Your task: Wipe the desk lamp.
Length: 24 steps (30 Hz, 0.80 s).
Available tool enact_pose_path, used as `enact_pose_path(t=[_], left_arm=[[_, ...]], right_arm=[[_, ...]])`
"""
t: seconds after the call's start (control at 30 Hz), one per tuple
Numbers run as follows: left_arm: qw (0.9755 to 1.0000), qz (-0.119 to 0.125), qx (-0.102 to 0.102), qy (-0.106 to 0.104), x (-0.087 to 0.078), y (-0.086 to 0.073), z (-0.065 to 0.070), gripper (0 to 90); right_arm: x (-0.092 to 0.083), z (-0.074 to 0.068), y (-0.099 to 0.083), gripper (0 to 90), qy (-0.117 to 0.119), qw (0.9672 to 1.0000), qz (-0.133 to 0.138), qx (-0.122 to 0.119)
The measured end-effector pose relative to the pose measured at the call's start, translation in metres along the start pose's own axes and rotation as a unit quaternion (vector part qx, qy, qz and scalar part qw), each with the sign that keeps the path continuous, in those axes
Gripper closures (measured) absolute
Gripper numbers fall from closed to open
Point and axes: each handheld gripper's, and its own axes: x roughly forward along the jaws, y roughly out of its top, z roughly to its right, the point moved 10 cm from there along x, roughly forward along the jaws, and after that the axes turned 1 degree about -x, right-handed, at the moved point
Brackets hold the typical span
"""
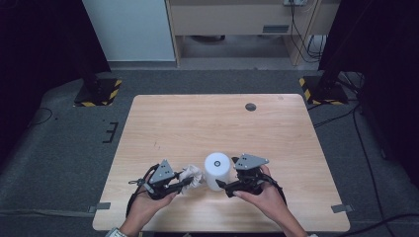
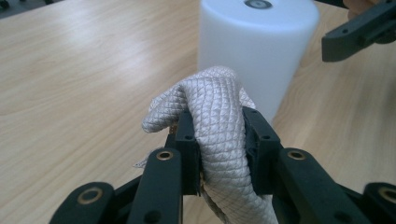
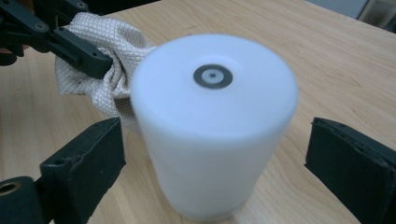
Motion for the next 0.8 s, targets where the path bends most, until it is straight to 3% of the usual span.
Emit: enact_pose_path(t=[0.1,0.2,0.27,0.63,0.8], left_arm=[[1.0000,0.005,0.000,0.006,0.001,0.005,-0.007,70.2],[0.9995,0.027,-0.013,0.007,-0.001,0.013,-0.015,70.2],[0.9995,0.027,-0.017,0.008,-0.002,0.012,-0.017,70.2],[0.9996,0.027,-0.002,0.007,-0.002,0.013,-0.013,70.1],[0.9996,0.028,-0.001,0.002,-0.003,0.015,-0.012,70.0]], right_arm=[[0.006,0.003,0.003,4.8,0.004,1.0000,0.000,-0.002],[0.014,0.005,0.009,2.7,0.022,0.9998,0.002,-0.001],[0.016,0.005,0.010,3.4,0.027,0.9996,0.003,-0.004],[0.023,0.002,0.017,8.4,0.051,0.9986,0.013,0.000],[0.022,0.002,0.017,8.7,0.050,0.9987,0.013,-0.004]])
